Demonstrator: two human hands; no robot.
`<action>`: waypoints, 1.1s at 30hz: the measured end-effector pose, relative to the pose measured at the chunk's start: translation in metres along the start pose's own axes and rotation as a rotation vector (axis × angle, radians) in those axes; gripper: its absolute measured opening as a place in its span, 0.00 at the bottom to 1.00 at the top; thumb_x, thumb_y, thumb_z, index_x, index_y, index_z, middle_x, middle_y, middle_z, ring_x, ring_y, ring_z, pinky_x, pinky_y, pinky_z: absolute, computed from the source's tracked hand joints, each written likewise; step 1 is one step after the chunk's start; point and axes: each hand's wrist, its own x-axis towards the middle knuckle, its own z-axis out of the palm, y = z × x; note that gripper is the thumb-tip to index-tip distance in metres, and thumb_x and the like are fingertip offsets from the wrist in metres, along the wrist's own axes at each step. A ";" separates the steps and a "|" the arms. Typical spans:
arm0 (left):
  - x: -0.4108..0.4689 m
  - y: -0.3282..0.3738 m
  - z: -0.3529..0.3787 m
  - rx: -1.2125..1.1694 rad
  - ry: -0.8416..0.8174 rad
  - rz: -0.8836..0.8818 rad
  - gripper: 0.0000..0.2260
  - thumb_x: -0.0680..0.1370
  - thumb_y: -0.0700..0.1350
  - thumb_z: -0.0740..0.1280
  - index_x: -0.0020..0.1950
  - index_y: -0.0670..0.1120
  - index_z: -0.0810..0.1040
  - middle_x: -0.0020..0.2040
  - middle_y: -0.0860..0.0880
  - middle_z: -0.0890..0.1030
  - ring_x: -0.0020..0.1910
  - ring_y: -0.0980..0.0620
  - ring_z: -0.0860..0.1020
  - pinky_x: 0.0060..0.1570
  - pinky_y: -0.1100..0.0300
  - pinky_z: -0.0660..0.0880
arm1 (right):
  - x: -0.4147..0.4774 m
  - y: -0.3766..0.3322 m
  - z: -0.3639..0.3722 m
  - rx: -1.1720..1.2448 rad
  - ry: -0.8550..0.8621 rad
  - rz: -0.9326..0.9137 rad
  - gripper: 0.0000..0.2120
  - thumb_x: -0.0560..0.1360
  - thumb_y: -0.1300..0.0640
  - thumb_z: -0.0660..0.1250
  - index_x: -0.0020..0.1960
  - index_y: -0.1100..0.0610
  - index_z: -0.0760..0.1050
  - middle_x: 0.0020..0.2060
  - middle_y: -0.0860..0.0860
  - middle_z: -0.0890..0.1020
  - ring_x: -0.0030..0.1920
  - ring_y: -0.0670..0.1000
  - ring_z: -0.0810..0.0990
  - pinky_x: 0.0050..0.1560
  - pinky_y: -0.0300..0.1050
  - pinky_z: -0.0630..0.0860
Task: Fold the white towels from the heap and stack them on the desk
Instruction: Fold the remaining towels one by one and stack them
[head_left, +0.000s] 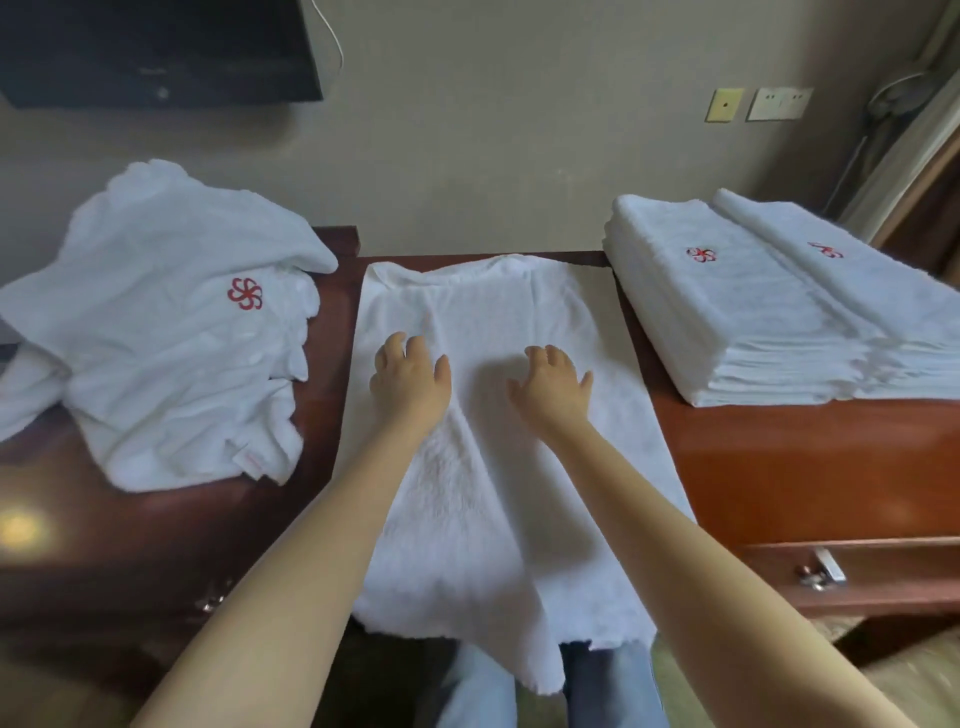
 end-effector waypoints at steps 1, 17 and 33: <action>-0.012 0.000 -0.001 -0.016 0.005 -0.019 0.21 0.82 0.50 0.57 0.71 0.40 0.66 0.74 0.42 0.60 0.72 0.43 0.59 0.64 0.45 0.66 | -0.012 0.002 0.002 -0.022 0.010 0.003 0.25 0.79 0.50 0.58 0.74 0.56 0.60 0.73 0.53 0.62 0.75 0.53 0.56 0.73 0.63 0.46; -0.048 -0.055 0.007 0.330 -0.310 0.058 0.39 0.76 0.69 0.40 0.79 0.44 0.43 0.79 0.48 0.45 0.78 0.52 0.45 0.74 0.47 0.47 | -0.043 0.087 -0.009 -0.310 -0.106 -0.153 0.31 0.79 0.34 0.43 0.77 0.45 0.53 0.78 0.47 0.53 0.77 0.49 0.49 0.73 0.60 0.46; -0.068 -0.020 0.009 0.351 -0.362 0.158 0.31 0.79 0.66 0.44 0.78 0.52 0.48 0.79 0.50 0.44 0.77 0.45 0.42 0.74 0.44 0.44 | -0.053 0.067 -0.003 -0.229 -0.039 -0.313 0.27 0.80 0.37 0.50 0.72 0.51 0.65 0.69 0.47 0.68 0.71 0.51 0.63 0.68 0.59 0.57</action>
